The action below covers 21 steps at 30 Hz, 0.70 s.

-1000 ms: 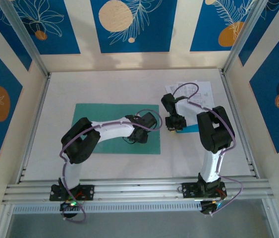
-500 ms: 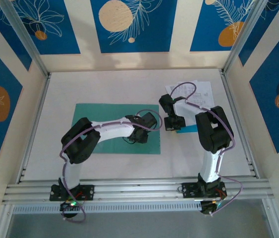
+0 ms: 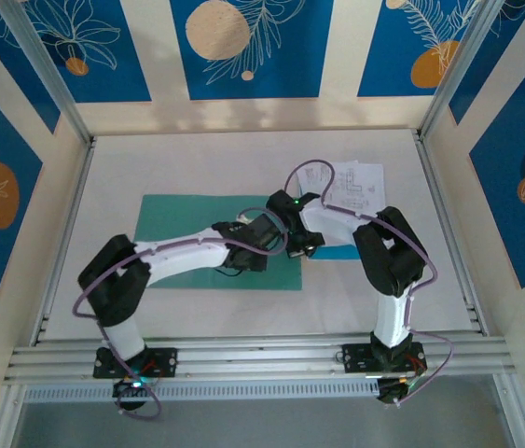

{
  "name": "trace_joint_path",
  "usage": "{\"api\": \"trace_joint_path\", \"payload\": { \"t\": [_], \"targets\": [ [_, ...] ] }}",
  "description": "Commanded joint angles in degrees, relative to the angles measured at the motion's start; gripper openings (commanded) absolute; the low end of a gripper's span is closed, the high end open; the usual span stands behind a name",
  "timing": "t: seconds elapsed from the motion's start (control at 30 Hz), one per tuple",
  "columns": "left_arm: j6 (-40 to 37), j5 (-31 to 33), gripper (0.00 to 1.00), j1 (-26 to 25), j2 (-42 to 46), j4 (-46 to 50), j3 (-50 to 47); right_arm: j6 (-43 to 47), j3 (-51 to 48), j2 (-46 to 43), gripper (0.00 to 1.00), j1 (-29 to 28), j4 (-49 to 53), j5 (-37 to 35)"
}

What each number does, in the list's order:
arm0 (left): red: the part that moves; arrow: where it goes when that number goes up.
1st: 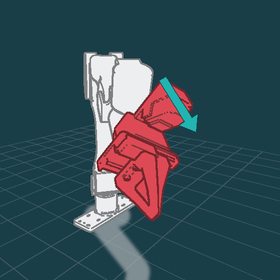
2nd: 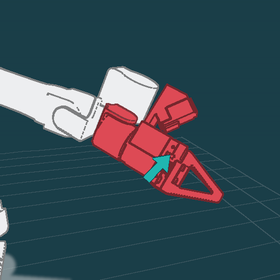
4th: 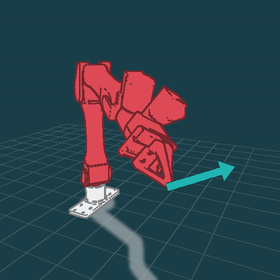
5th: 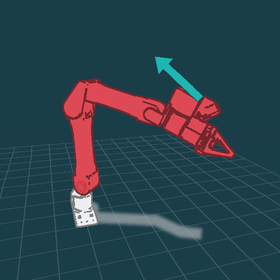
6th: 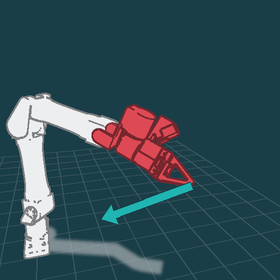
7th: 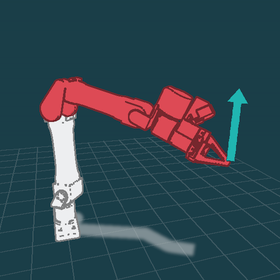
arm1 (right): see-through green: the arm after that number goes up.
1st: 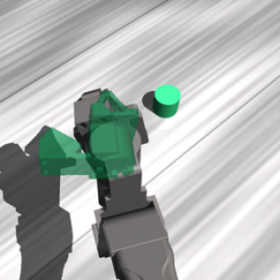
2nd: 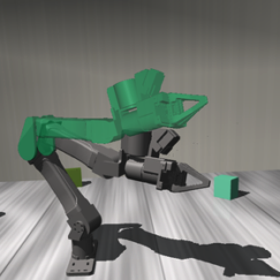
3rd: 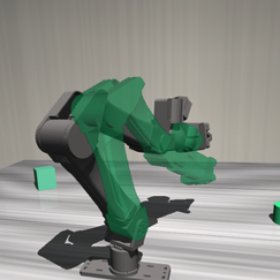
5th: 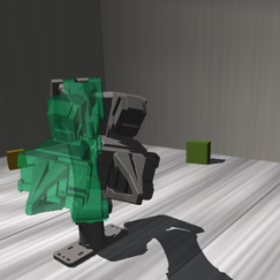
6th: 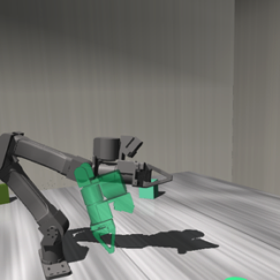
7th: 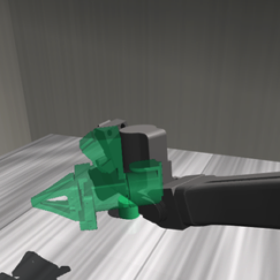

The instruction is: Put the files into the folder

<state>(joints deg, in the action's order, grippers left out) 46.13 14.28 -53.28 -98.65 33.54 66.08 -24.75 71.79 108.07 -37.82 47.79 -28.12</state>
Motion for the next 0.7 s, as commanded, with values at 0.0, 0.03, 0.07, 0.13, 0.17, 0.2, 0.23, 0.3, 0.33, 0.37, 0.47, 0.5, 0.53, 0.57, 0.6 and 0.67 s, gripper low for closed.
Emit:
{"api": "trace_joint_path", "payload": {
  "t": [0.0, 0.03, 0.07, 0.13, 0.17, 0.2, 0.23, 0.3, 0.33, 0.37, 0.47, 0.5, 0.53, 0.57, 0.6, 0.67],
  "targets": [
    [3.17, 2.13, 0.51, 2.78, 5.06, 1.61, -5.33, -3.13, 1.59, -2.41, 0.0, -3.1, 3.04, 0.26],
    [3.34, 1.98, 0.49, 4.05, 6.33, 1.54, -7.01, -4.03, 1.84, -2.49, 0.0, -3.79, 3.48, 0.32],
    [3.42, 1.84, 0.48, 5.29, 7.49, 1.45, -8.58, -4.77, 1.97, -2.43, 0.0, -4.62, 3.62, 0.64],
    [3.44, 1.84, 0.46, 7.65, 9.66, 1.53, -11.14, -5.84, 2.19, -2.3, 0.0, -6.28, 3.82, 1.04],
    [3.31, 1.9, 0.45, 8.98, 10.83, 1.66, -12.41, -6.27, 2.44, -2.18, 0.0, -7.19, 3.97, 1.1],
    [3.1, 1.82, 0.43, 10.46, 11.91, 1.78, -13.49, -6.85, 2.8, -1.87, 0.0, -8.09, 4.14, 1.21],
    [2.69, 1.46, 0.42, 11.78, 12.75, 1.64, -14.23, -7.28, 3.19, -1.58, 0.0, -8.96, 4.28, 1.35],
    [1.23, 0.6, 0.38, 14.8, 14.06, 1.37, -15.86, -8.39, 4.25, -0.75, 0.0, -10.62, 4.81, 1.5],
    [0.57, 0.33, 0.36, 16.02, 14.33, 1.27, -16.23, -8.9, 4.84, -0.38, 0.0, -11.44, 4.95, 1.8],
    [-0.23, -0.19, 0.34, 17.47, 14.19, 1.27, -16.45, -9.35, 5.29, 0.0, 0.0, -12.38, 5.0, 2.3],
    [-2.37, -1.73, 0.28, 20.69, 13.09, 0.19, -17.31, -10.87, 7.16, 1.12, 0.0, -14.85, 5.26, 3.03],
    [-3.24, -2.46, 0.27, 21.42, 12.39, -0.79, -17.58, -11.4, 7.86, 1.68, 0.0, -15.65, 5.32, 3.25],
    [-3.8, -3.01, 0.26, 21.75, 11.59, -1.55, -17.73, -11.7, 8.5, 2.23, 0.0, -16.36, 5.47, 3.41],
    [-4.69, -3.94, 0.24, 21.84, 10.41, -2.67, -17.83, -12.09, 9.25, 2.93, 0.0, -17.27, 5.64, 3.54],
    [-5.3, -4.78, 0.22, 21.84, 9.27, -3.51, -17.86, -12.44, 9.99, 3.62, 0.0, -17.9, 5.81, 3.51],
    [-5.37, -6.51, 0.18, 21.88, 7.1, -5.09, -18.2, -12.93, 11.49, 4.98, 0.0, -19.12, 5.91, 4.14]
  ]
}}
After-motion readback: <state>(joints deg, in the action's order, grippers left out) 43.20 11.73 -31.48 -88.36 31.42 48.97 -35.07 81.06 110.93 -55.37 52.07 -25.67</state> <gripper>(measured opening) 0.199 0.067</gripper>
